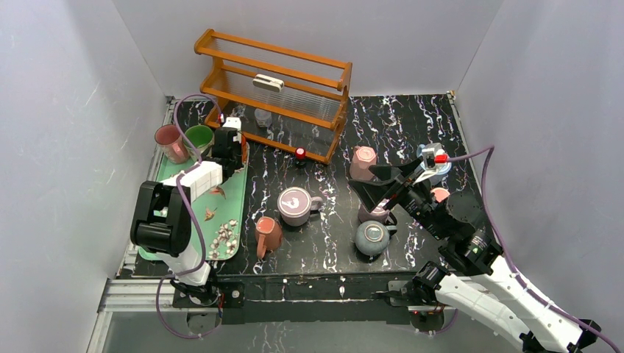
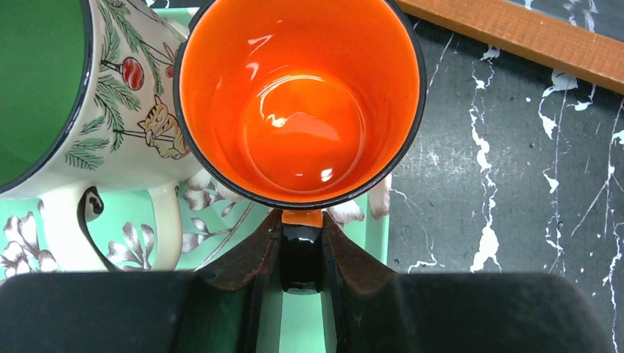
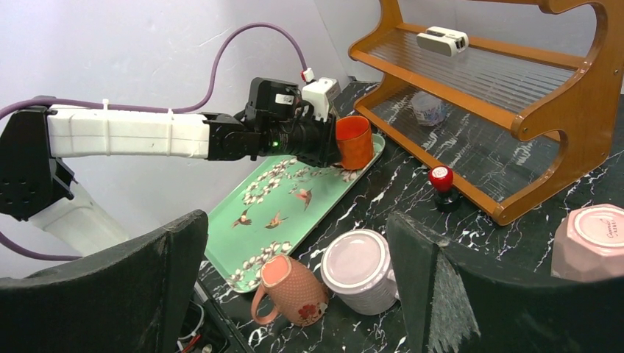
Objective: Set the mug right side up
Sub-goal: Place the cup on the tray.
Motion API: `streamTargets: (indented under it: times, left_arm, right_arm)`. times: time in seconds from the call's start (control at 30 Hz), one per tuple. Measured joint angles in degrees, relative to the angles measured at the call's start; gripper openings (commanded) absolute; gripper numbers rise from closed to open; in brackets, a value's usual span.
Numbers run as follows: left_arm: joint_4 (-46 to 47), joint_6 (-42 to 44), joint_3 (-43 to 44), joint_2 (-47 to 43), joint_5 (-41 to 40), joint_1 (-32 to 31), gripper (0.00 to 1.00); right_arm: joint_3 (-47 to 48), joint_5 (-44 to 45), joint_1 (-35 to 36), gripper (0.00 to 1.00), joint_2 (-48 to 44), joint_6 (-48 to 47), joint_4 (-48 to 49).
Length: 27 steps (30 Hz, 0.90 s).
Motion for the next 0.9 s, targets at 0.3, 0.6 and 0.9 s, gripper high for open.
streamTargets:
  times: [0.3,0.6,0.9]
  left_arm:
    - [1.25,-0.44,1.01,1.79,-0.85,0.26,0.20]
    - [0.04,-0.66,2.58,4.04,-1.60,0.31,0.35]
    - [-4.61,-1.14,5.62,3.87,-0.24,0.31,0.54]
  right_arm:
    - [0.00,0.04,0.02,0.99,0.35,-0.09,-0.57]
    - [0.13,1.97,0.02,0.99,0.72,0.63,-3.93]
    - [2.21,6.86,0.02,0.99,2.86,3.98,-10.32]
